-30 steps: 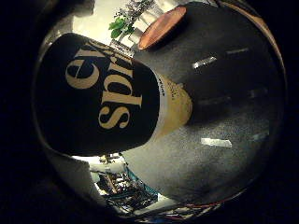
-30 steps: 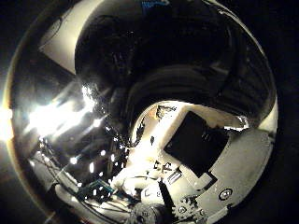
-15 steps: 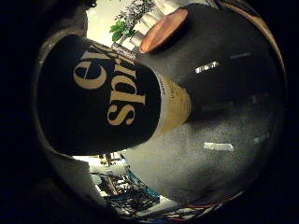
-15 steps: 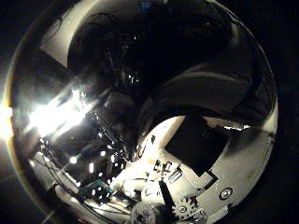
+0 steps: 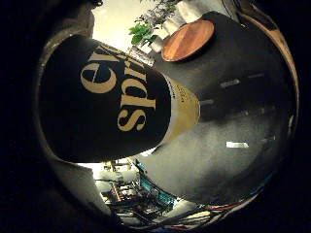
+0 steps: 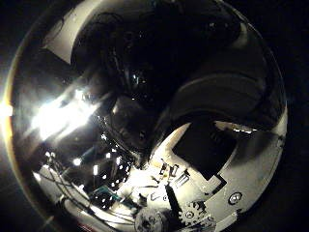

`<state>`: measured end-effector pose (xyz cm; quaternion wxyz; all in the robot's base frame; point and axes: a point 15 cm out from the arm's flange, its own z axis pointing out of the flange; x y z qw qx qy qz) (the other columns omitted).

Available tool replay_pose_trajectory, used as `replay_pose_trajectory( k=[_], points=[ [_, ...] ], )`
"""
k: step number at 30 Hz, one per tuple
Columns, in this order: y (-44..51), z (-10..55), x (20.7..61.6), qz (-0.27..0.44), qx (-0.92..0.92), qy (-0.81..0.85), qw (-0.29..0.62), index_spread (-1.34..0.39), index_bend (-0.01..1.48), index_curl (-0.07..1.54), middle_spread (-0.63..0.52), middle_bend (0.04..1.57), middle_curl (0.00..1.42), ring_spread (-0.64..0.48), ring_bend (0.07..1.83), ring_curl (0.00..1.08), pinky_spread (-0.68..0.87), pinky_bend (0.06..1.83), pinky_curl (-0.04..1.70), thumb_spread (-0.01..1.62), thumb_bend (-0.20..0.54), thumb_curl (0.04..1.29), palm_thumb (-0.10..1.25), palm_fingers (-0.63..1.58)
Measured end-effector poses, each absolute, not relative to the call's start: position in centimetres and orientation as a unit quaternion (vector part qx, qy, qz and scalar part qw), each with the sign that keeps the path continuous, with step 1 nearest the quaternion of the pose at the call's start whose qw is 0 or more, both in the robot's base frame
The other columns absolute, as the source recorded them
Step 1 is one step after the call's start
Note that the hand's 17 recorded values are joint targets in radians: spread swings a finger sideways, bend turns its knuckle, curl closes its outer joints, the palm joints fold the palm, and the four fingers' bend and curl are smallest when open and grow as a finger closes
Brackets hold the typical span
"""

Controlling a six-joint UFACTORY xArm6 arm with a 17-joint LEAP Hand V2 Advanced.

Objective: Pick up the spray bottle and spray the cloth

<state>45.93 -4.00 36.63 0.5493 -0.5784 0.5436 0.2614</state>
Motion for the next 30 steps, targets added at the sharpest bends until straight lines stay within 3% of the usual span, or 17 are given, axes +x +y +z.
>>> replay_pose_trajectory(
  k=[4, 9, 20, 30],
  points=[
    [-3.2, 38.0, 45.2, 0.289, -0.554, 0.569, 0.535, -0.32, 0.96, 0.94, -0.21, 1.18, 0.93, -0.22, 1.37, 0.70, -0.22, 1.20, 0.95, 1.17, -0.014, 0.43, 0.87, 1.12],
    [0.6, 40.5, 43.4, 0.372, -0.547, 0.560, 0.499, -0.31, 0.98, 0.92, -0.20, 1.20, 0.91, -0.22, 1.38, 0.70, -0.22, 1.19, 0.98, 1.16, -0.016, 0.45, 0.87, 1.12],
    [5.2, 45.0, 41.8, 0.437, -0.615, 0.518, 0.403, -0.29, 1.03, 0.88, -0.19, 1.22, 0.88, -0.21, 1.38, 0.70, -0.24, 1.17, 1.00, 1.15, -0.016, 0.48, 0.87, 1.13],
    [7.6, 44.6, 38.7, 0.490, -0.681, 0.466, 0.279, -0.27, 1.06, 0.85, -0.19, 1.25, 0.86, -0.21, 1.38, 0.70, -0.23, 1.17, 1.02, 1.14, -0.016, 0.49, 0.85, 1.13]
  ],
)
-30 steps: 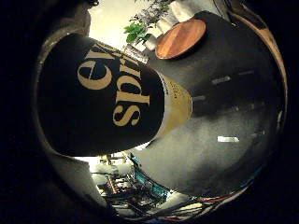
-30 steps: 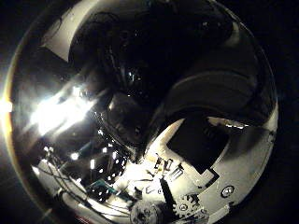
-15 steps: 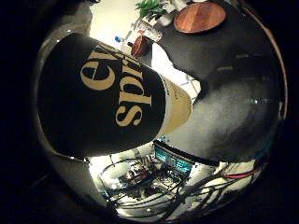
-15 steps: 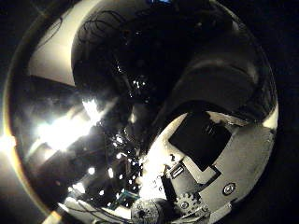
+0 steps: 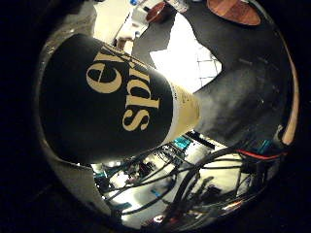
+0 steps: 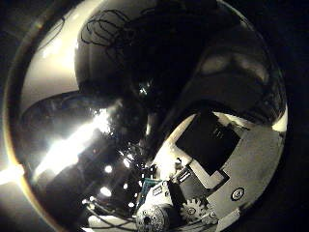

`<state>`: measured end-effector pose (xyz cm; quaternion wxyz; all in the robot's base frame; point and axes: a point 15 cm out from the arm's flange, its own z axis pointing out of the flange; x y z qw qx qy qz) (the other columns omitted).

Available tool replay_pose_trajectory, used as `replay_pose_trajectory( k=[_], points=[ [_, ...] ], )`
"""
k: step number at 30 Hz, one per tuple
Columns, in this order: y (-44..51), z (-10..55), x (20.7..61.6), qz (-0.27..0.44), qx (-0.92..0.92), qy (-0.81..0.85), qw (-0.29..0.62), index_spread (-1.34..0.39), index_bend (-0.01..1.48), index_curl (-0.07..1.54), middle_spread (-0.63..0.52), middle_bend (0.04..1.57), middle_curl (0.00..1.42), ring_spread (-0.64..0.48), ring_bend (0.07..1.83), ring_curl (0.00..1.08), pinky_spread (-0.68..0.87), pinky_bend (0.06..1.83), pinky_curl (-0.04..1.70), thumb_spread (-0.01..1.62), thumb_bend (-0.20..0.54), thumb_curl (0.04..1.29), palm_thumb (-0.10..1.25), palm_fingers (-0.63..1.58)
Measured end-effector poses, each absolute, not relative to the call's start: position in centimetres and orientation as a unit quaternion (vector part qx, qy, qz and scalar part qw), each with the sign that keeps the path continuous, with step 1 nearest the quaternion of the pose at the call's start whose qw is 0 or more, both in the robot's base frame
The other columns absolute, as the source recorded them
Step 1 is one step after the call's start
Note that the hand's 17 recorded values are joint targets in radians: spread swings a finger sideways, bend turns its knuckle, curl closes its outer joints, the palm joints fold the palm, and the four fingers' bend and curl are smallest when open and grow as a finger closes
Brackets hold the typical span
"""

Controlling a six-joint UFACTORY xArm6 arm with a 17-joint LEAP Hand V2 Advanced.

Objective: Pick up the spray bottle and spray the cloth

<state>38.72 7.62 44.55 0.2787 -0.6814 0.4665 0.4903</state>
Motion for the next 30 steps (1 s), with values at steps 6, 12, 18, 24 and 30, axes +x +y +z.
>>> replay_pose_trajectory(
  k=[6, 12, 18, 24, 30],
  points=[
    [8.6, 44.8, 36.8, 0.503, -0.714, 0.442, 0.205, -0.27, 1.08, 0.84, -0.18, 1.26, 0.85, -0.21, 1.38, 0.70, -0.23, 1.17, 1.04, 1.14, -0.015, 0.49, 0.86, 1.13],
    [9.2, 43.7, 35.2, 0.493, -0.744, 0.431, 0.131, -0.25, 1.10, 0.82, -0.18, 1.26, 0.85, -0.21, 1.39, 0.70, -0.23, 1.16, 1.05, 1.14, -0.016, 0.49, 0.86, 1.14],
    [10.0, 41.9, 33.8, 0.500, -0.757, 0.417, 0.060, -0.25, 1.12, 0.81, -0.18, 1.27, 0.84, -0.20, 1.40, 0.69, -0.23, 1.15, 1.05, 1.14, -0.016, 0.49, 0.85, 1.15],
    [11.2, 40.2, 33.7, 0.509, -0.757, 0.409, 0.023, -0.24, 1.14, 0.79, -0.17, 1.28, 0.83, -0.20, 1.41, 0.69, -0.24, 1.14, 1.06, 1.15, -0.016, 0.49, 0.85, 1.15],
    [12.0, 39.0, 34.1, 0.502, -0.753, 0.425, 0.002, -0.24, 1.16, 0.79, -0.17, 1.29, 0.83, -0.20, 1.41, 0.68, -0.24, 1.14, 1.06, 1.17, -0.018, 0.48, 0.82, 1.14]
  ],
)
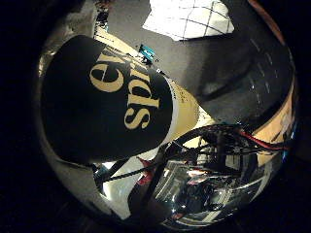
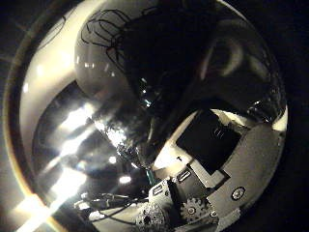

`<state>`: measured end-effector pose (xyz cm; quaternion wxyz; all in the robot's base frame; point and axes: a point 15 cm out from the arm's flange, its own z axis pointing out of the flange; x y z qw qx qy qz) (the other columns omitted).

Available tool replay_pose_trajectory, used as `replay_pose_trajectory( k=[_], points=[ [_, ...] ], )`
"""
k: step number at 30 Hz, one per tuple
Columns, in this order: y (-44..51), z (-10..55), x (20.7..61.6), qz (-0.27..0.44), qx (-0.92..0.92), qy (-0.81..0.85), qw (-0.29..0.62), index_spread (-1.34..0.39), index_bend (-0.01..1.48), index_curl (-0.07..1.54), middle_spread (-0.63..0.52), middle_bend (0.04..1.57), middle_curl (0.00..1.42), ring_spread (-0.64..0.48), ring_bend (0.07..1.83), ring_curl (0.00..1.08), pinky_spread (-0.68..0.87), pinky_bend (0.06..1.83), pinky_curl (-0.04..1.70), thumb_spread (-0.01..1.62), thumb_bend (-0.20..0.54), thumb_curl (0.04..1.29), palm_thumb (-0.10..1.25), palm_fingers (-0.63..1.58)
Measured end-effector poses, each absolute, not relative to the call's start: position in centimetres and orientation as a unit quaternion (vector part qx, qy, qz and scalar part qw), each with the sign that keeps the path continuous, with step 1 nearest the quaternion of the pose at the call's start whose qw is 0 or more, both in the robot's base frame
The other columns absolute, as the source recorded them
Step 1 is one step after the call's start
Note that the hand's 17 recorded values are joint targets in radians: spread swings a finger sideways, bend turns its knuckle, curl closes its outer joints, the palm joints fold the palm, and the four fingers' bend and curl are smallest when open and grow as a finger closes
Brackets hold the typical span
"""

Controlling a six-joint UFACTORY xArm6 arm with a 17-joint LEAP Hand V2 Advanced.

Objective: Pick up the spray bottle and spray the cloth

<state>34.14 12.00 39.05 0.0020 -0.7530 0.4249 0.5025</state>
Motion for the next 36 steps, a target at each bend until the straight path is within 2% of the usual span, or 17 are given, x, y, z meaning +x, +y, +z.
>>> replay_pose_trajectory(
  k=[19, 29, 36],
  points=[
    [11.6, 32.4, 39.2, 0.497, -0.707, 0.502, 0.006, -0.23, 1.17, 0.77, -0.16, 1.30, 0.82, -0.20, 1.43, 0.68, -0.24, 1.15, 1.08, 1.19, -0.015, 0.47, 0.80, 1.14],
    [10.9, 31.0, 40.5, 0.494, -0.697, 0.519, 0.017, -0.23, 1.18, 0.76, -0.16, 1.30, 0.81, -0.21, 1.42, 0.68, -0.25, 1.15, 1.08, 1.21, -0.015, 0.46, 0.79, 1.13],
    [11.0, 32.5, 40.0, 0.492, -0.701, 0.516, 0.023, -0.23, 1.18, 0.76, -0.16, 1.30, 0.81, -0.21, 1.42, 0.68, -0.25, 1.15, 1.08, 1.21, -0.012, 0.45, 0.80, 1.13]
  ],
)
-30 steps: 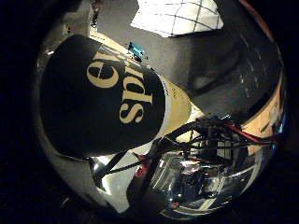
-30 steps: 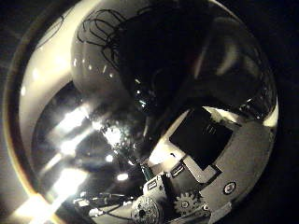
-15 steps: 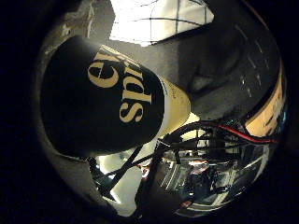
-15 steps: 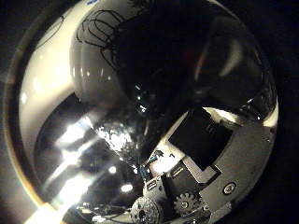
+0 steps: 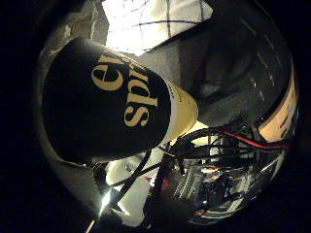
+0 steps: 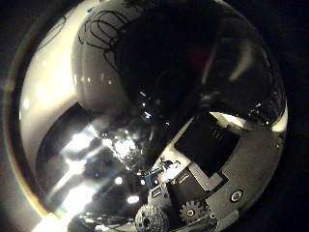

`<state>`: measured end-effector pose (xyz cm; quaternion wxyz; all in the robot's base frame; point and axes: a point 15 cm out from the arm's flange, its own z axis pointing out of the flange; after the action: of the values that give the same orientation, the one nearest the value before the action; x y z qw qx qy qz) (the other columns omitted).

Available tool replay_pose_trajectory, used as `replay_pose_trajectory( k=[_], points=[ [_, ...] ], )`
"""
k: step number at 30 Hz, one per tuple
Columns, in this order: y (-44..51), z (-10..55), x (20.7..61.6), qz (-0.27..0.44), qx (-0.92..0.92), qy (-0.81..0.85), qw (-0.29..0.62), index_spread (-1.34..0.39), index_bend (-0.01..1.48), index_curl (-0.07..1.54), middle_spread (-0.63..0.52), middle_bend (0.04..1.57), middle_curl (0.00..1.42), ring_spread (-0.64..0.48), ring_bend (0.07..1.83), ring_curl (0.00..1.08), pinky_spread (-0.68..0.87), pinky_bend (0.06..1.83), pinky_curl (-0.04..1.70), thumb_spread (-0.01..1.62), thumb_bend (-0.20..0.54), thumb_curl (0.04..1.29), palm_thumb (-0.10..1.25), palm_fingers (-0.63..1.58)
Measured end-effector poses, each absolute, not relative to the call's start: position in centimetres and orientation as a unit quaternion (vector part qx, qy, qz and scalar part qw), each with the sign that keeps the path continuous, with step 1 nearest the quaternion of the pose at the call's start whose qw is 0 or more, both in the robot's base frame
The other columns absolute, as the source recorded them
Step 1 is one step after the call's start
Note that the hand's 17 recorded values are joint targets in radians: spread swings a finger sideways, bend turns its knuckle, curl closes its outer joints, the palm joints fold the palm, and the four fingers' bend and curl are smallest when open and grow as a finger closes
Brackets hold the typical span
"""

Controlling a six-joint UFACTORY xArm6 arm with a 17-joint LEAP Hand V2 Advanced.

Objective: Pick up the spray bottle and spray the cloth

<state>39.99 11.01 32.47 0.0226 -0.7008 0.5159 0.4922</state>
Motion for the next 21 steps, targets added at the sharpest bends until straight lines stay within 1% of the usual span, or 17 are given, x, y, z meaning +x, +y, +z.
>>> replay_pose_trajectory(
  k=[6, 16, 21],
  points=[
    [11.5, 34.2, 39.8, 0.483, -0.708, 0.513, 0.038, -0.23, 1.18, 0.76, -0.16, 1.31, 0.81, -0.21, 1.41, 0.68, -0.25, 1.15, 1.08, 1.22, -0.014, 0.44, 0.80, 1.13],
    [11.4, 31.4, 41.1, 0.493, -0.692, 0.526, 0.036, -0.23, 1.18, 0.76, -0.16, 1.31, 0.81, -0.21, 1.41, 0.69, -0.25, 1.15, 1.08, 1.23, -0.014, 0.43, 0.81, 1.13],
    [11.6, 31.5, 41.4, 0.495, -0.691, 0.525, 0.044, -0.23, 1.18, 0.76, -0.16, 1.31, 0.81, -0.21, 1.41, 0.69, -0.25, 1.15, 1.08, 1.23, -0.014, 0.43, 0.81, 1.13]
  ],
)
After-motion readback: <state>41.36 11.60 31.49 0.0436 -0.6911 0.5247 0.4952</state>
